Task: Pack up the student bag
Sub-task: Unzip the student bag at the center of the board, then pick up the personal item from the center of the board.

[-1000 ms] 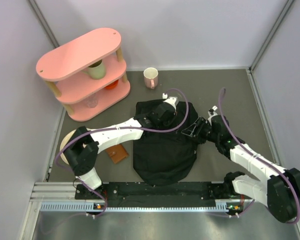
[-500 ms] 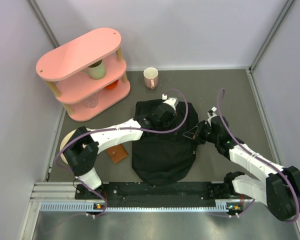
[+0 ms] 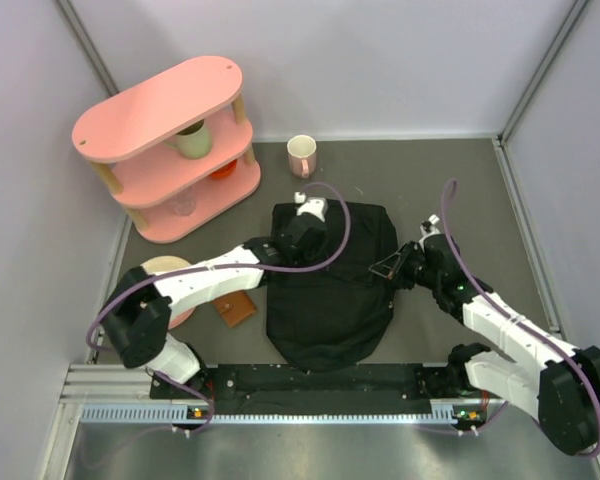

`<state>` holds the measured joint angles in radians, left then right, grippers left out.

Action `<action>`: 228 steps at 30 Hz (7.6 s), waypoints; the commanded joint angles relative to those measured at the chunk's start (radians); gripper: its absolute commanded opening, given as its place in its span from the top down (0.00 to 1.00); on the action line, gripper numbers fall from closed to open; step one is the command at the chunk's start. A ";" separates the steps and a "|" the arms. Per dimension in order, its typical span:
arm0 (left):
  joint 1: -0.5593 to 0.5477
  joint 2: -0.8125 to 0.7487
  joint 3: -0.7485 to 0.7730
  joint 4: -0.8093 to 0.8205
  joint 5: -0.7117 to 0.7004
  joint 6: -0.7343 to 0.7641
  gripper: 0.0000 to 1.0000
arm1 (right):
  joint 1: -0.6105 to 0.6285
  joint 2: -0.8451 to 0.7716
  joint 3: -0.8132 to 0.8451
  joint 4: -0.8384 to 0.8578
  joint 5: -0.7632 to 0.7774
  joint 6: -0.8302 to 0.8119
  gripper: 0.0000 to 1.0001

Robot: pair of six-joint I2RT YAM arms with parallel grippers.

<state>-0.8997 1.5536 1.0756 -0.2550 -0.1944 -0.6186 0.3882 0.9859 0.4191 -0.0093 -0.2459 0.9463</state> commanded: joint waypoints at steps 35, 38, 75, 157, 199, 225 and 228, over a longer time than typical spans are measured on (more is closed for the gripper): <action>0.252 -0.561 -0.371 -0.320 -0.221 -0.042 0.07 | -0.012 -0.181 0.190 -0.229 -0.088 -0.124 0.12; 0.258 -0.602 -0.420 -0.329 -0.192 -0.085 0.05 | 0.058 -0.130 0.233 -0.215 -0.101 -0.153 0.09; 0.263 -0.972 -0.749 -0.443 -0.224 -0.652 0.05 | 0.503 0.585 0.773 -0.141 -0.219 -0.282 0.27; 0.269 -1.176 -0.508 -0.183 -0.173 -0.249 1.00 | 0.405 0.383 0.669 -0.115 -0.016 -0.156 0.17; 0.269 -0.783 -0.545 0.675 0.616 -0.248 1.00 | 0.354 0.019 0.073 0.736 -0.150 0.195 0.65; 0.372 -0.540 -0.468 0.884 0.832 -0.227 0.02 | 0.353 -0.010 0.133 0.543 -0.343 0.043 1.00; 0.375 -0.495 -0.450 0.902 0.889 -0.234 0.13 | 0.353 0.000 0.158 0.488 -0.365 0.011 1.00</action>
<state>-0.5312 1.0187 0.5583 0.5022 0.5365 -0.8383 0.7475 0.9798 0.4934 0.4526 -0.5381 1.0027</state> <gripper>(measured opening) 0.963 0.105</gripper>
